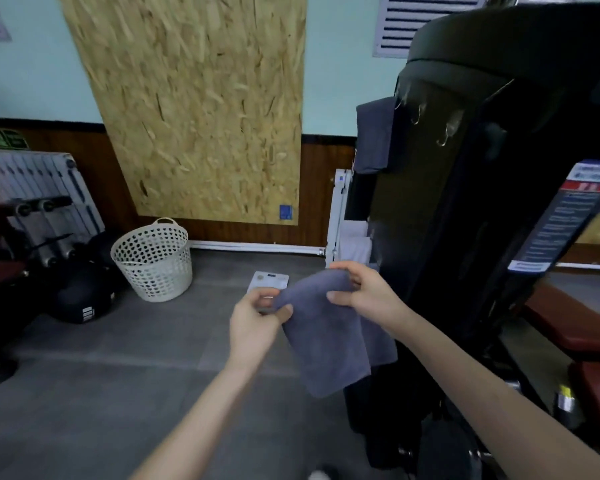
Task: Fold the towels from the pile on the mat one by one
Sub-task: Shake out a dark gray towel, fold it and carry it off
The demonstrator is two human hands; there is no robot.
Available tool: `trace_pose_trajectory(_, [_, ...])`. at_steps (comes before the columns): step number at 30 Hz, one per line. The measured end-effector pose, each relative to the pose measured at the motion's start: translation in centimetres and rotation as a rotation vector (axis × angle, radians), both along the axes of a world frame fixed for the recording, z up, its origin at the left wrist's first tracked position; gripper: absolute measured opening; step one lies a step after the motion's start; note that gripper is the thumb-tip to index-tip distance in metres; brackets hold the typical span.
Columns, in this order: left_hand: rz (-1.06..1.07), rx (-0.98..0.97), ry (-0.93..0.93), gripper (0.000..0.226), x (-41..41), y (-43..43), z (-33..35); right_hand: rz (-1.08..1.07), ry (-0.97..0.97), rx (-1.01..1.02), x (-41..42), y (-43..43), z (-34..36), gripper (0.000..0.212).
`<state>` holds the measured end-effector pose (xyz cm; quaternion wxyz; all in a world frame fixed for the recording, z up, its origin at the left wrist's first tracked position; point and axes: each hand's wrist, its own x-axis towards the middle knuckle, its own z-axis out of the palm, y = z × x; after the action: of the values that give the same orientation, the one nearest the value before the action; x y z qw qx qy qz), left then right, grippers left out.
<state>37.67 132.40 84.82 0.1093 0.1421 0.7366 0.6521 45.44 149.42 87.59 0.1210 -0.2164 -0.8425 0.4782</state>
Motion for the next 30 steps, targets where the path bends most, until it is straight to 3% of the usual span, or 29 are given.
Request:
trace_pose_trajectory(5, [0.0,-0.002,0.061,0.021,-7.7,7.8,2.1,-0.066,0.117,-0.01,-7.6,7.3,1.8,0.041])
trace_pose_trajectory(13, [-0.111,-0.013,0.12,0.013,-20.2,19.0,6.2,-0.183,0.235,-0.063,-19.4,18.3,6.6,0.044])
trace_pose_trajectory(16, [-0.183,-0.13,0.24,0.011,-24.3,22.0,7.2,-0.215,0.253,-0.01,-22.4,21.2,7.9,0.038])
trace_pose_trajectory(20, [-0.298,-0.383,0.545,0.013,-30.6,26.7,9.2,-0.22,0.287,0.015,-25.6,25.0,9.7,0.027])
trace_pose_trajectory(26, [-0.737,0.021,0.612,0.019,-38.3,37.3,13.0,-0.314,0.359,-0.027,-28.6,28.9,13.4,0.026])
trace_pose_trajectory(30, [-1.184,0.191,0.213,0.03,-40.0,43.4,15.6,-0.4,0.396,-0.088,-30.9,30.5,15.6,0.027])
